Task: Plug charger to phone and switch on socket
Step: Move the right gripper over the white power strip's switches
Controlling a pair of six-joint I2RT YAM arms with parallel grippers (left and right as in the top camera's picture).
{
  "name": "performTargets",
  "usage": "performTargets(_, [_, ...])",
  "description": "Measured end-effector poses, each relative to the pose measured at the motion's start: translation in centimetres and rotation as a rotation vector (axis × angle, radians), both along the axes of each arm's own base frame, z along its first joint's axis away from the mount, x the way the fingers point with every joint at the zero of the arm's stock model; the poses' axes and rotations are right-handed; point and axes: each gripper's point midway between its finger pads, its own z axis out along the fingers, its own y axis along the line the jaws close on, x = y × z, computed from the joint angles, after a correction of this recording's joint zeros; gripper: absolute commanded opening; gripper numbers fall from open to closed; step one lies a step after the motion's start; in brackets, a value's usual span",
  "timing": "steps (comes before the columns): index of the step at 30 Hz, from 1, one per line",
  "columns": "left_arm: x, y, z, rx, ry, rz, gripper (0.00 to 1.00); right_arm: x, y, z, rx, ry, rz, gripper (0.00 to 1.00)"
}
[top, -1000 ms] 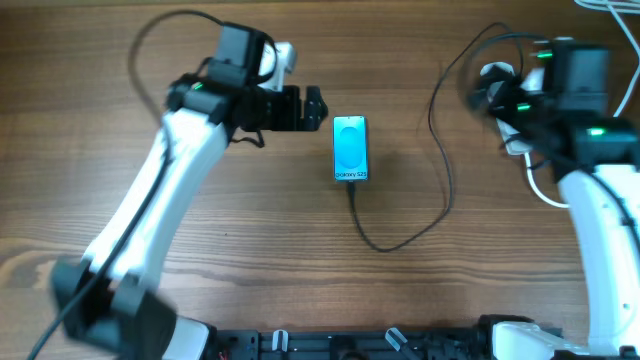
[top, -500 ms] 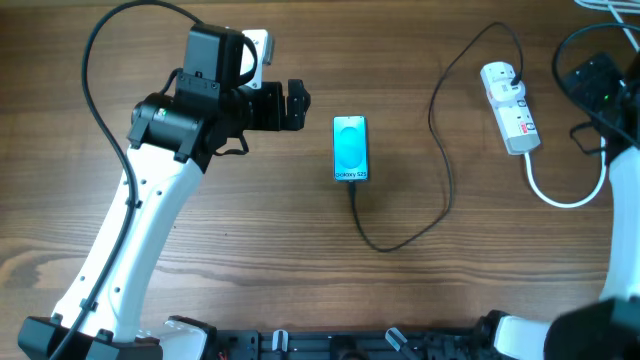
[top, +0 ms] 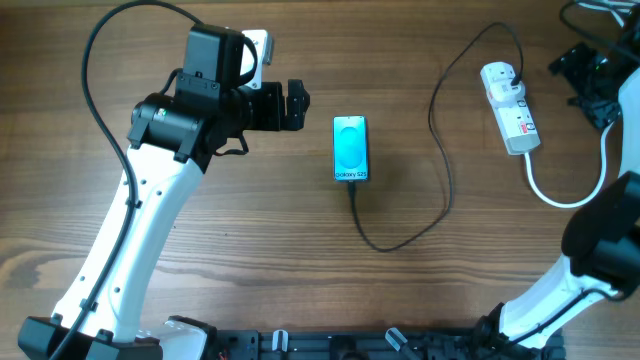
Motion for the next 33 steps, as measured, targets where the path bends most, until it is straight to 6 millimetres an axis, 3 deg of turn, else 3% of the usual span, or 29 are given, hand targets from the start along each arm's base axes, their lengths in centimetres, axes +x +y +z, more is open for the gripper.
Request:
performTargets(4, [0.0, 0.0, 0.0, 0.002, 0.000, 0.002, 1.00, 0.0, -0.5, -2.2, 0.013, 0.054, -0.012, 0.99])
performTargets(9, [0.0, 0.0, 0.0, 0.002, -0.001, 0.002, 1.00, -1.7, -1.0, -7.0, 0.030, 0.203, -0.083, 0.99])
performTargets(11, [0.0, 0.0, 0.0, 0.002, -0.001, 0.002, 1.00, -1.8, -1.2, -8.0, 0.038, 0.222, -0.096, 1.00])
performTargets(22, [0.0, 0.0, 0.0, 0.002, -0.001, 0.002, 1.00, -0.4, -1.7, -8.9, 0.026, 0.182, -0.074, 0.99])
performTargets(33, [0.0, 0.0, 0.0, 0.002, 0.000, 0.002, 1.00, -0.5, -0.6, -12.5, 0.095, 0.232, -0.017, 0.99])
